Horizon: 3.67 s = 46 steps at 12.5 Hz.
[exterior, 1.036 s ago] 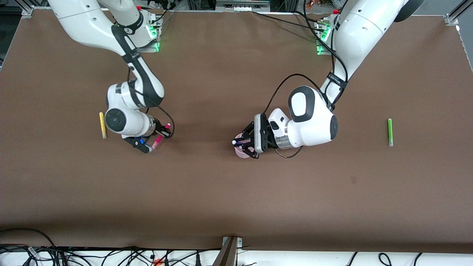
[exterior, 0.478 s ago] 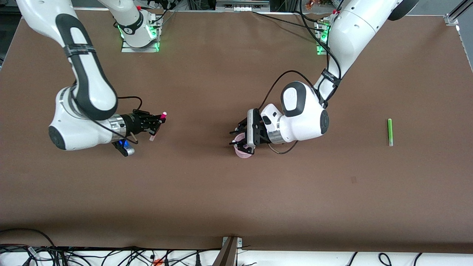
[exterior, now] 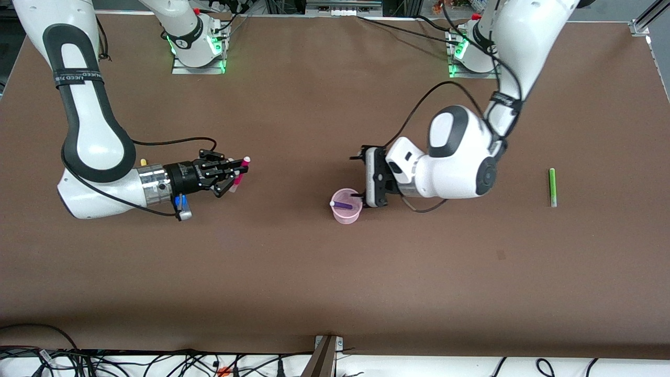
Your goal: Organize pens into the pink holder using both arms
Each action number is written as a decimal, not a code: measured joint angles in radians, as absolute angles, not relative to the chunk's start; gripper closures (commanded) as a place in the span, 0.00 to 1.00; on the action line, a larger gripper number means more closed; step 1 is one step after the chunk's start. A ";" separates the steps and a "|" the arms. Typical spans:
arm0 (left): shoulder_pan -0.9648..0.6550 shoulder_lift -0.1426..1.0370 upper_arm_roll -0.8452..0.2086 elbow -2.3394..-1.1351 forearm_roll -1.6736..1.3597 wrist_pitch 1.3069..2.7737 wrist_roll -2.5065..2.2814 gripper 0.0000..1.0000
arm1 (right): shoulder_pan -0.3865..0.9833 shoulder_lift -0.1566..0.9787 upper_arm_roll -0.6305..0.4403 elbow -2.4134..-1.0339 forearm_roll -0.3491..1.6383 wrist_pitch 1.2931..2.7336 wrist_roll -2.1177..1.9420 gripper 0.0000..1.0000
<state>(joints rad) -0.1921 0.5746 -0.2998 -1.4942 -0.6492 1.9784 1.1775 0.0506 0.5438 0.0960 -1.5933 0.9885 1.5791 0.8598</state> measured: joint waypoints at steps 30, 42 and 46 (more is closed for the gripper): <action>-0.045 -0.048 0.046 -1.715 0.067 1.706 -0.086 0.00 | 0.470 0.883 0.099 -1.404 1.554 2.094 0.754 0.00; 0.010 -0.070 -0.018 -1.731 0.066 1.689 -0.081 0.00 | 0.461 0.385 -0.053 -1.438 0.571 1.909 0.755 0.00; 0.010 -0.044 -0.027 -1.684 0.066 1.662 -0.039 0.00 | 0.461 0.145 -0.164 -1.547 0.342 1.707 0.502 0.00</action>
<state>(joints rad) 0.0102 -0.0442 -0.0268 -1.6843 0.0662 1.6621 -0.0392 0.4607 0.1448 -0.1638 -1.5466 0.3416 1.7066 0.5018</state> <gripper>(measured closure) 0.000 0.000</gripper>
